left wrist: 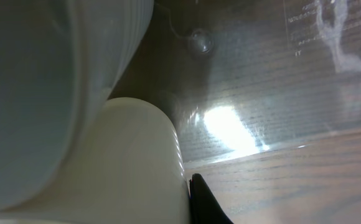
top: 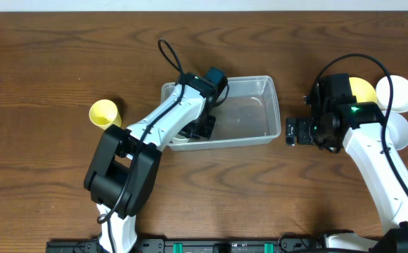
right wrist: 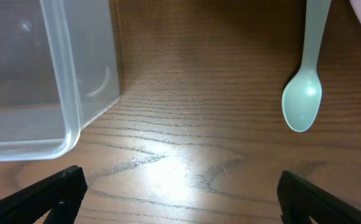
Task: Pack container
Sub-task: 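Place the white cup in the container's front-left area, then reach the left gripper to the yellow cup and grasp it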
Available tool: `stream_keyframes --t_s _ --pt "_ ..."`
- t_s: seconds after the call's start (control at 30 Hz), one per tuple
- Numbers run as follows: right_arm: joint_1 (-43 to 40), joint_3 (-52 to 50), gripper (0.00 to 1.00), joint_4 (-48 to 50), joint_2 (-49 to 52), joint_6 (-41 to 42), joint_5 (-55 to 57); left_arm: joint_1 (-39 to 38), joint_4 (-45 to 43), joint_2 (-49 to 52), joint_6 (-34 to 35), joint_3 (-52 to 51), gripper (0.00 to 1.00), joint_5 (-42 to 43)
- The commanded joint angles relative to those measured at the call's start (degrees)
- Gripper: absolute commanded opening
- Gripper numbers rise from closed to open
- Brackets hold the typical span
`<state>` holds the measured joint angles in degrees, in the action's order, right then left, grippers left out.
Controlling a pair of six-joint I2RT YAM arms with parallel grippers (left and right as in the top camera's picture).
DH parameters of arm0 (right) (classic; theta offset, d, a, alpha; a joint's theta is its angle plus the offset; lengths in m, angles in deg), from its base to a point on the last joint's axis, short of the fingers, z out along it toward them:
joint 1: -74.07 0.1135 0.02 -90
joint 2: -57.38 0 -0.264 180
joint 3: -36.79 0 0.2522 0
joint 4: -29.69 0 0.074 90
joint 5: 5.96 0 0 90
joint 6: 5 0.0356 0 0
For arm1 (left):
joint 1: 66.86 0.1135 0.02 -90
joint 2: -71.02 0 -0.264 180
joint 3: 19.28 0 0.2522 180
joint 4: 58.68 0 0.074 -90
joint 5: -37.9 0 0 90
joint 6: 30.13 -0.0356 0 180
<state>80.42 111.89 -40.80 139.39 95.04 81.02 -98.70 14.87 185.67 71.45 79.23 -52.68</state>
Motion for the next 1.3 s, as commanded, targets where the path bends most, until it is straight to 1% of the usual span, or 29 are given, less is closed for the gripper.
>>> stream_keyframes --t_s 0.0,0.03,0.07,0.1,0.17,0.2,0.33,0.47,0.6,0.67,0.7,0.8,0.9,1.03,1.13,1.27 --pt "0.37 0.68 0.99 -0.07 0.11 -0.48 0.22 0.31 0.31 0.22 -0.79 -0.52 0.07 -0.02" --pt "0.37 0.68 0.99 -0.09 0.11 -0.48 0.22 0.26 0.37 0.22 -0.79 -0.52 0.14 0.02" --pt "0.37 0.68 0.99 -0.09 0.11 -0.48 0.22 0.24 0.52 0.22 -0.79 -0.52 0.23 0.09" --pt "0.37 0.68 0.99 -0.11 0.11 -0.48 0.22 0.24 0.55 0.07 -0.76 -0.52 0.36 0.2" --pt "0.37 0.68 0.99 -0.09 0.11 -0.48 0.22 0.15 0.57 -0.44 -0.79 -0.5 0.48 0.2" --pt "0.37 0.68 0.99 -0.09 0.11 -0.48 0.22 0.15 0.59 -1.01 -0.79 -0.46 0.5 0.17" --pt "0.37 0.68 0.99 -0.11 0.11 -0.48 0.24 0.15 1.92 -4.57 -0.79 0.66 0.53 0.15" --pt "0.37 0.68 0.99 -0.09 0.11 -0.48 0.24 0.17 4.96 -11.63 -0.79 3.87 0.54 -1.09" --pt "0.37 0.68 0.99 -0.09 0.11 -0.48 0.24 1.29 5.84 -21.22 -0.79 5.92 0.68 -5.97" --pt "0.37 0.68 0.99 -0.07 0.11 -0.48 0.24 3.43 5.38 -26.23 -0.76 5.99 0.74 -8.87" --pt "0.37 0.68 0.99 -0.07 0.11 -0.48 0.24 4.57 5.31 -27.61 -0.76 5.99 0.75 -9.81" --pt "0.37 0.68 0.99 -0.09 0.11 -0.48 0.24 11.3 5.31 -31.04 -0.7 5.97 0.79 -10.82" --pt "0.37 0.68 0.99 -0.09 0.11 -0.48 0.24 19.37 5.46 -30.67 -0.52 5.68 0.82 -9.29" --pt "0.37 0.68 0.99 -0.09 0.11 -0.48 0.22 28.61 4.57 -26.62 -0.52 4.57 0.82 -2.27" --pt "0.37 0.68 0.99 -0.09 0.11 -0.48 0.22 33.16 3.98 -21.33 -0.52 4.28 0.82 1.88" --pt "0.37 0.68 0.99 -0.09 0.11 -0.48 0.22 35.56 3.93 -13.77 -0.55 4.28 0.82 3.04"
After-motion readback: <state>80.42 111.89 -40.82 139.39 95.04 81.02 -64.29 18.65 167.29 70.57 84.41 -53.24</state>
